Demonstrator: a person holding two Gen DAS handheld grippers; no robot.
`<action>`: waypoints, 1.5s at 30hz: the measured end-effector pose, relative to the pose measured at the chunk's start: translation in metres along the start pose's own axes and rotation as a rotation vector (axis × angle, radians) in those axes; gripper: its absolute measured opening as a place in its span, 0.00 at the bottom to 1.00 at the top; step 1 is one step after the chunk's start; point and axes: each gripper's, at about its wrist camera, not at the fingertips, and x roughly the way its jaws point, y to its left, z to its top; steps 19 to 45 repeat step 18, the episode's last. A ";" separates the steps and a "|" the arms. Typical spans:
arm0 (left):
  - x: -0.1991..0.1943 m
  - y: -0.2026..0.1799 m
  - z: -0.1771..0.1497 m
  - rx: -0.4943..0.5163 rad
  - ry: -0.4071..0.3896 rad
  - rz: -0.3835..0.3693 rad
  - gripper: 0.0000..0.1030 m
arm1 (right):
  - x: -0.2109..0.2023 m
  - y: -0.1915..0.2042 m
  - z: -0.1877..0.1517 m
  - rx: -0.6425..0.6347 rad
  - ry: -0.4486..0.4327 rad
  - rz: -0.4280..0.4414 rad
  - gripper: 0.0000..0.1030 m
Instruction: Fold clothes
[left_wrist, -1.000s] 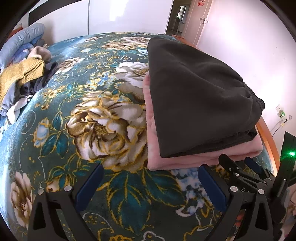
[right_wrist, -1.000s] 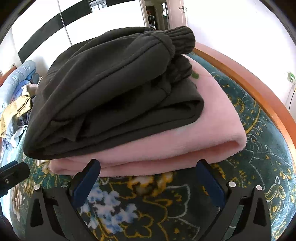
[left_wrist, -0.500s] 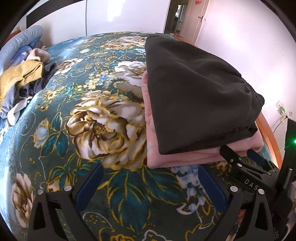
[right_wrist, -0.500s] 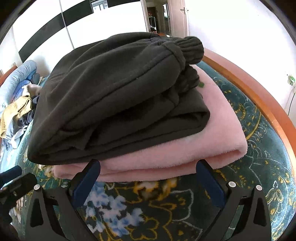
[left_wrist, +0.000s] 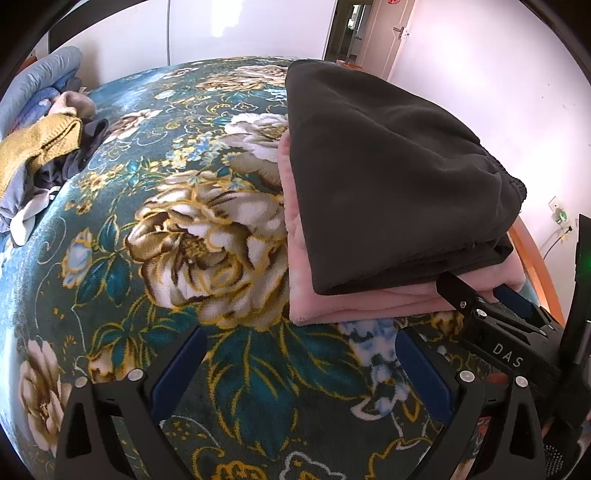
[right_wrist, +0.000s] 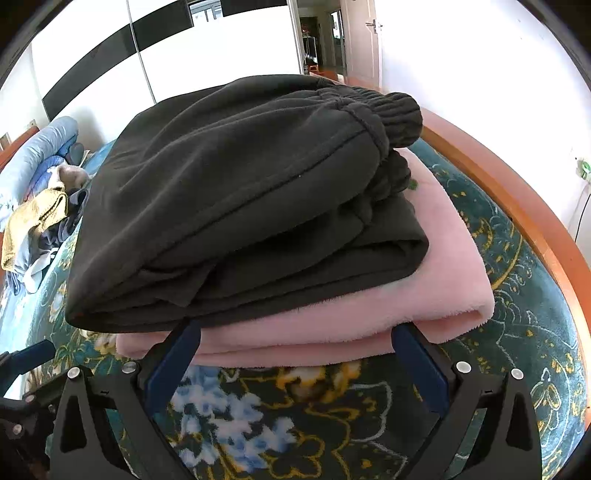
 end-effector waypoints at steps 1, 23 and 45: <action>0.000 0.000 0.000 -0.002 0.001 0.002 1.00 | 0.000 0.001 0.000 -0.001 0.001 0.000 1.00; 0.000 -0.001 -0.005 0.002 0.012 -0.030 1.00 | -0.003 0.012 0.005 -0.008 0.009 -0.003 1.00; 0.000 -0.001 -0.005 0.002 0.012 -0.030 1.00 | -0.003 0.012 0.005 -0.008 0.009 -0.003 1.00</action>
